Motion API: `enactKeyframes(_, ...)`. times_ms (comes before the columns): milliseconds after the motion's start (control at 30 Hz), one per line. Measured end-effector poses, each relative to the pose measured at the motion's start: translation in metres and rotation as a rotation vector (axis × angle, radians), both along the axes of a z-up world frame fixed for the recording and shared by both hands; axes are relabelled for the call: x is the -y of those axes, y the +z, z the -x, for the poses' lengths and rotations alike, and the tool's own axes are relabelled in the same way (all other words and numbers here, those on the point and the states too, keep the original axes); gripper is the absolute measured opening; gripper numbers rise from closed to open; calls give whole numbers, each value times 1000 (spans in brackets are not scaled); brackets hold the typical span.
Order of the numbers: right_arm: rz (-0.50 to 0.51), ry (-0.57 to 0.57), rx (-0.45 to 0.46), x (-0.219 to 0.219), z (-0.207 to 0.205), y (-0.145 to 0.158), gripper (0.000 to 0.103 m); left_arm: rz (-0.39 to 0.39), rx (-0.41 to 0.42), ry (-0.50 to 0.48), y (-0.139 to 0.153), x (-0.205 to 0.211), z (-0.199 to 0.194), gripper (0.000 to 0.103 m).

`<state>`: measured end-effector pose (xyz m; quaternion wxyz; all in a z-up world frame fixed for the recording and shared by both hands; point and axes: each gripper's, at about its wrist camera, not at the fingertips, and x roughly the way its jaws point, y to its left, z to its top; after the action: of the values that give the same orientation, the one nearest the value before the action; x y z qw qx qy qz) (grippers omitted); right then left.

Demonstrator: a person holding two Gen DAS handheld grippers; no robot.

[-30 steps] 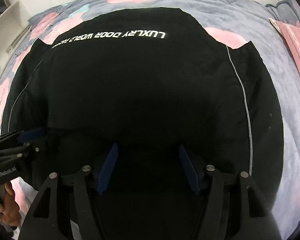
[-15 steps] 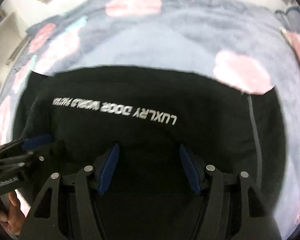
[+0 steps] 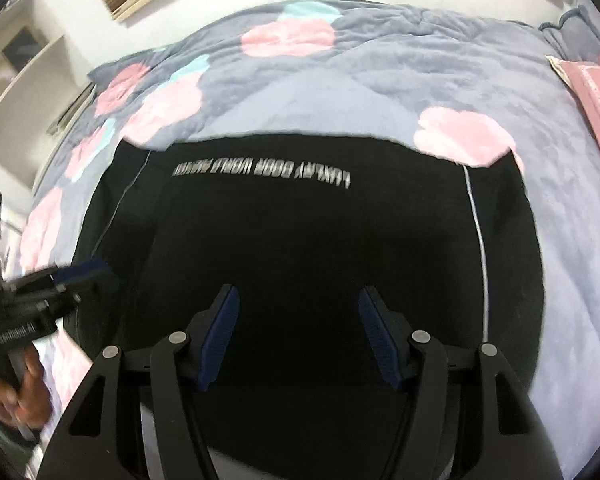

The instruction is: Fold large clothes

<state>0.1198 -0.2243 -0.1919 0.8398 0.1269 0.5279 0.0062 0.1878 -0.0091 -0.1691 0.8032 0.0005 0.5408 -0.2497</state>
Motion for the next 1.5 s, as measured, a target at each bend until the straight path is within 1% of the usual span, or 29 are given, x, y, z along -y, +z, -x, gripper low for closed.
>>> enactKeyframes(33,19,7,-16,-7,8,-3,66,-21,-5,5,-3,-2,3,53)
enactKeyframes(100,31,18,-58,-11,7,-15,66,-29,-65,25,-21,-8,6,53)
enactKeyframes(133,32,14,-95,-22,-2,-28,66,-32,-92,44,-32,-8,5,53)
enactKeyframes(167,35,2,-130,-24,-2,-44,66,-44,-109,55,-45,-7,5,53)
enactKeyframes(200,33,-1,-137,-22,-5,-49,66,-63,-115,53,-59,3,2,54)
enactKeyframes(233,26,-5,-142,-22,-5,-56,67,-79,-106,50,-70,4,2,55)
enactKeyframes(300,31,-16,-143,-23,-7,-62,67,-74,-81,69,-81,6,2,56)
enactKeyframes(400,70,-5,-139,-29,-7,-61,68,-70,-86,83,-81,6,-1,57)
enactKeyframes(500,62,-11,-126,-28,-2,-61,68,-55,-84,72,-82,3,-1,57)
enactKeyframes(600,71,-17,-120,-30,3,-58,68,-65,-74,60,-81,3,4,57)
enactKeyframes(800,49,-91,-119,-25,18,-55,73,-70,-54,70,-77,12,12,57)
enactKeyframes(933,86,-104,-104,-23,32,-51,77,-81,-51,75,-76,15,16,58)
enactKeyframes(1000,90,-115,-113,-28,42,-44,78,-90,-61,81,-68,16,20,58)
enactKeyframes(1067,49,-149,-100,-26,60,-29,78,-68,-67,83,-56,11,29,58)
enactKeyframes(1133,16,-152,-79,-25,75,-26,78,-40,-76,79,-47,5,41,58)
enactKeyframes(1200,41,-145,-72,-30,94,-23,78,-7,-84,64,-43,1,59,58)
enactKeyframes(1233,64,-127,-81,-33,100,-25,78,-17,-91,53,-45,1,67,58)
enactKeyframes(1300,107,-91,-113,-35,102,-34,79,-87,-115,31,-60,7,74,59)
enactKeyframes(1333,133,-71,-142,-41,99,-41,79,-145,-142,18,-74,13,75,60)
enactKeyframes(1367,153,-55,-172,-40,91,-46,80,-182,-159,12,-83,18,75,61)
enactKeyframes(1400,161,-54,-191,-41,89,-49,80,-207,-158,12,-86,22,75,61)
enactKeyframes(1433,161,-58,-195,-41,89,-48,80,-206,-147,17,-81,23,76,61)
enactKeyframes(1500,137,-70,-170,-37,92,-38,80,-148,-108,11,-63,20,79,61)
